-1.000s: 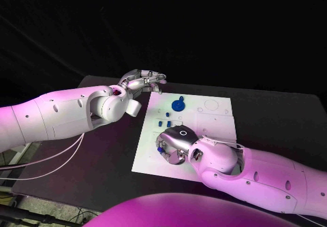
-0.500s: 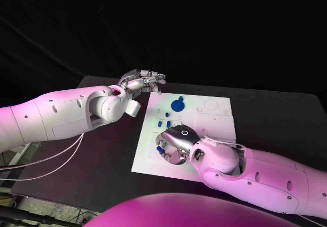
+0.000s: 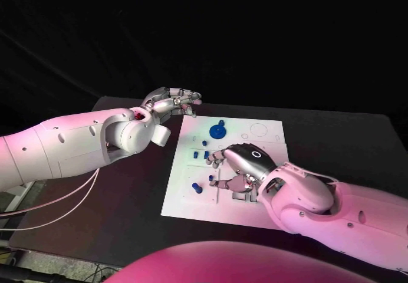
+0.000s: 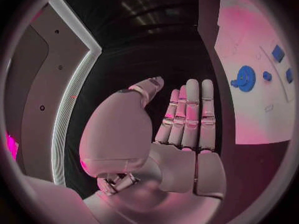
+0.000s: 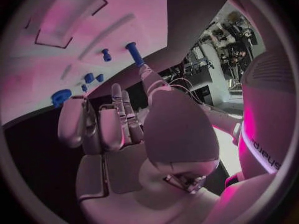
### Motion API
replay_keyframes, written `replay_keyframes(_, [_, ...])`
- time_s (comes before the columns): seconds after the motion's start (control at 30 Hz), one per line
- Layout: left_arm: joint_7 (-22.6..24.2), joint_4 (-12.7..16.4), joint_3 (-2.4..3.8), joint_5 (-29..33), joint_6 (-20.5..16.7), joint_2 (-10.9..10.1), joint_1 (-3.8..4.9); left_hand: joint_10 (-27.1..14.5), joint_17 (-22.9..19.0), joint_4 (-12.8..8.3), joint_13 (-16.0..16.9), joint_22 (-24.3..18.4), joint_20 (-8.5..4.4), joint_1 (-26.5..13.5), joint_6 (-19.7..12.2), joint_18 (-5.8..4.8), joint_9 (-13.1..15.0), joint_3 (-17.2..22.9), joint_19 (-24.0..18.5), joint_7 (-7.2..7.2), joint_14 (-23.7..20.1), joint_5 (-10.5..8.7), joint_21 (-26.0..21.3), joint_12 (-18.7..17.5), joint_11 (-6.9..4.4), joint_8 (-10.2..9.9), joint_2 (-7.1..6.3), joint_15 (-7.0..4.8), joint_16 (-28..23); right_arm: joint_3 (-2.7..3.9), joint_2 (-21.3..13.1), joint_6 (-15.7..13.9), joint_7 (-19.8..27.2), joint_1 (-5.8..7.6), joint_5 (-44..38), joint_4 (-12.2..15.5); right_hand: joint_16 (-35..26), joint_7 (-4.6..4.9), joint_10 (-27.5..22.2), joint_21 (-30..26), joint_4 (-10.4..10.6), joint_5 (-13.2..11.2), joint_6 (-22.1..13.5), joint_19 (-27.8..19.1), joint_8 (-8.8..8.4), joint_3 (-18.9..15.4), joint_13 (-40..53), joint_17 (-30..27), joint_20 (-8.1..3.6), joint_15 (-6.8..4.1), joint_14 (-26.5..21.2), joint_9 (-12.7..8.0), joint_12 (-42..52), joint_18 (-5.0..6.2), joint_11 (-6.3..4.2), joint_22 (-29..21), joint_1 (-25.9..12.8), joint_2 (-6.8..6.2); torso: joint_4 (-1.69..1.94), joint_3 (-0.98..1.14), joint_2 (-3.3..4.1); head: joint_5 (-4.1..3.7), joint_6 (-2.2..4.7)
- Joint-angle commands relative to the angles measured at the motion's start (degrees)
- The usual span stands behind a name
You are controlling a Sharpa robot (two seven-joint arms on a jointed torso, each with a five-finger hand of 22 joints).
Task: Assemble the parts on the task board
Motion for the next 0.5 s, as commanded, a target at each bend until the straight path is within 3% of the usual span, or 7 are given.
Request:
replay_keyframes(0.03, [0.3,-0.1,0.05,-0.1,0.9,0.0,-0.01,-0.5,-0.1,-0.3,-0.1,-0.1,0.19,0.2,-0.4,0.58,-0.1,0.0,0.4,-0.04,-0.4,-0.29,-0.4,0.3,0.00,0.2,0.23,-0.10,-0.4,0.16,-2.4,-1.2,4.0,1.27,11.4,1.3,0.1,0.62,0.0,0.0,0.7,0.8,0.1,-0.1,0.01,-0.3,0.1,0.4,-0.13,-0.08,0.0,-0.2,0.7,0.32,-0.14,9.3,0.9,0.33,-0.23,0.02,-0.12,-0.25,0.01])
replay_keyframes(0.07, [0.3,-0.1,0.05,-0.1,0.9,0.0,-0.01,-0.5,-0.1,-0.3,-0.1,-0.1,0.19,0.2,-0.4,0.58,-0.1,0.0,0.4,-0.04,-0.4,-0.29,-0.4,0.3,0.00,0.2,0.23,-0.10,-0.4,0.19,-3.5,-0.8,4.5,1.86,13.6,1.8,0.4,0.64,0.5,0.6,1.0,1.1,0.1,0.1,0.03,-0.4,0.2,1.0,-0.19,-0.16,0.2,-0.3,1.1,0.21,-0.26,9.5,1.1,0.44,-0.34,0.03,-0.19,-0.19,0.01])
replay_keyframes(0.13, [0.3,-0.2,0.05,-0.1,0.9,-0.1,-0.02,-0.5,-0.1,-0.3,-0.1,-0.1,0.19,0.2,-0.4,0.58,-0.1,0.0,0.3,-0.04,-0.5,-0.30,-0.4,0.3,0.01,0.2,0.22,-0.09,-0.4,0.26,-6.6,0.1,5.3,3.21,18.3,2.8,1.7,0.64,3.2,3.1,1.9,2.4,0.6,1.3,0.32,0.0,1.1,3.2,-0.47,-0.51,1.2,-0.5,3.5,-0.26,-0.67,10.2,1.5,0.60,-0.52,0.03,-0.33,-0.87,0.01])
replay_keyframes(0.23, [0.3,-0.3,0.04,-0.1,1.0,-0.1,-0.05,-0.5,-0.1,-0.3,-0.1,-0.1,0.19,0.2,-0.4,0.58,-0.1,0.0,0.3,-0.04,-0.5,-0.30,-0.4,0.3,0.01,0.2,0.22,-0.09,-0.4,0.28,-9.6,0.6,5.2,4.18,22.8,3.6,3.5,0.09,7.3,7.5,3.5,2.9,2.3,3.3,1.17,0.9,2.4,6.8,-1.10,-1.18,2.7,-0.5,6.3,-1.11,-1.39,11.4,1.3,0.47,-0.64,0.06,-0.44,-1.23,0.01])
replay_keyframes(0.33, [0.4,-0.3,0.04,-0.1,0.9,-0.1,-0.13,-0.5,-0.1,-0.3,-0.1,-0.1,0.19,0.2,-0.4,0.58,-0.1,0.0,0.3,-0.04,-0.5,-0.30,-0.4,0.3,0.01,0.2,0.22,-0.09,-0.4,0.29,-12.6,1.1,3.6,4.74,26.2,3.9,4.5,-1.31,13.3,12.3,5.3,3.5,3.9,5.3,2.37,1.5,6.4,8.7,-2.30,-2.64,3.5,0.0,12.1,-2.04,-3.13,12.6,0.7,-0.28,-0.80,0.08,-0.58,-2.17,0.01])
replay_keyframes(0.43, [0.5,-0.1,0.03,-0.1,0.9,-0.2,-0.23,-0.5,-0.1,-0.3,-0.1,-0.1,0.19,0.2,-0.4,0.58,-0.1,0.0,0.3,-0.04,-0.5,-0.30,-0.4,0.3,0.01,0.2,0.22,-0.09,-0.4,0.23,-15.9,2.3,0.7,4.98,27.8,4.3,5.6,-2.66,11.7,16.3,9.1,3.3,5.0,6.7,5.63,1.2,18.5,10.6,-3.63,-3.95,4.2,4.2,23.8,-2.85,-4.62,13.6,-1.1,-0.82,-0.86,0.05,-0.65,-3.64,0.01])
replay_keyframes(0.5, [0.5,0.0,0.03,-0.1,0.9,-0.2,-0.28,-0.5,-0.1,-0.3,-0.1,-0.1,0.19,0.2,-0.4,0.58,-0.1,0.0,0.3,-0.04,-0.5,-0.30,-0.4,0.3,0.01,0.2,0.22,-0.09,-0.4,0.09,-17.9,3.0,-1.2,4.93,28.1,4.6,7.0,-2.95,13.3,18.7,9.4,3.0,4.4,7.6,7.21,-0.4,32.8,13.5,-3.87,-4.01,4.7,7.3,37.5,-3.35,-4.64,14.3,-4.9,-0.16,-0.90,-0.01,-0.65,-4.84,0.01])
